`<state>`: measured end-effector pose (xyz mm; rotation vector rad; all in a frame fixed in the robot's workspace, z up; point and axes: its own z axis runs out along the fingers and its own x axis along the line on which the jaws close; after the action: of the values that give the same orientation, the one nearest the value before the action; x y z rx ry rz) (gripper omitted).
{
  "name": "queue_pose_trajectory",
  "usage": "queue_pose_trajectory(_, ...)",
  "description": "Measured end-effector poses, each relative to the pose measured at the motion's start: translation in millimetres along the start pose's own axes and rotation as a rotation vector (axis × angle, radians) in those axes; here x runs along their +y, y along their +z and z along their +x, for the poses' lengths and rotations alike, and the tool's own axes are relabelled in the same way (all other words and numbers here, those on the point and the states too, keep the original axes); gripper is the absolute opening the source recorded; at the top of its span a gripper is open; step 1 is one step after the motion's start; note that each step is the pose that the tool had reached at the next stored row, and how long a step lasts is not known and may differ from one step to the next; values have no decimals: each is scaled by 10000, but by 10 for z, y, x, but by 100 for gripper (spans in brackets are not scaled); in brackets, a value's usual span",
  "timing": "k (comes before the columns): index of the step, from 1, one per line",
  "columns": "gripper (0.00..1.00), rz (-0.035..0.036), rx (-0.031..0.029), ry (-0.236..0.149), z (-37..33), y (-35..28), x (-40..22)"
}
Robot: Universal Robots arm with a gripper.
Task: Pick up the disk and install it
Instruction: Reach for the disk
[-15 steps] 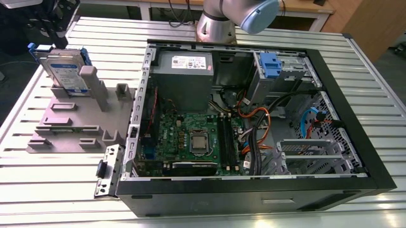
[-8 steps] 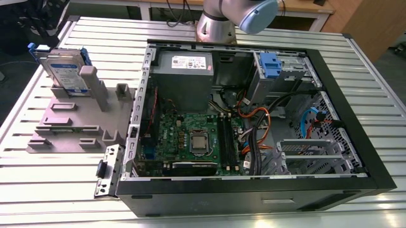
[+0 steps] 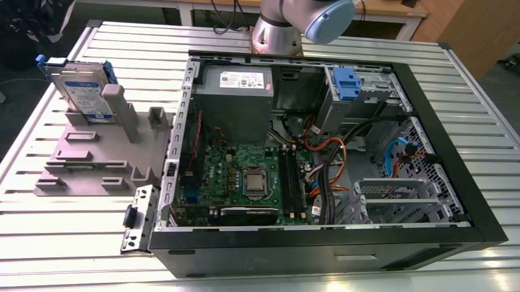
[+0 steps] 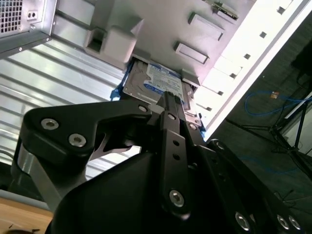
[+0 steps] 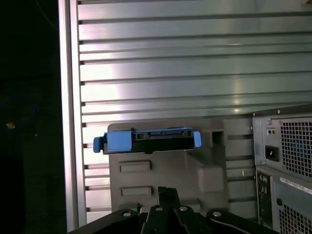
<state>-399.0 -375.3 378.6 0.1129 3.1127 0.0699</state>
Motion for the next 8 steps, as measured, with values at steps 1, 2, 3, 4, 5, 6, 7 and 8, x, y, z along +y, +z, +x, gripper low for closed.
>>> queue_pose_trajectory(1,11,0,0,2,21,4,12)
queue_pose_trajectory(2,11,0,1,3,41,8,24)
queue_pose_trajectory(3,11,0,1,4,62,11,33)
queue_pose_trajectory(4,11,0,0,7,85,15,41)
queue_pose_trajectory(5,11,0,0,11,111,19,49)
queue_pose_trajectory(6,11,0,-1,14,134,23,56)
queue_pose_trajectory(7,11,0,0,18,157,26,63)
queue_pose_trajectory(8,11,0,-1,23,177,30,71)
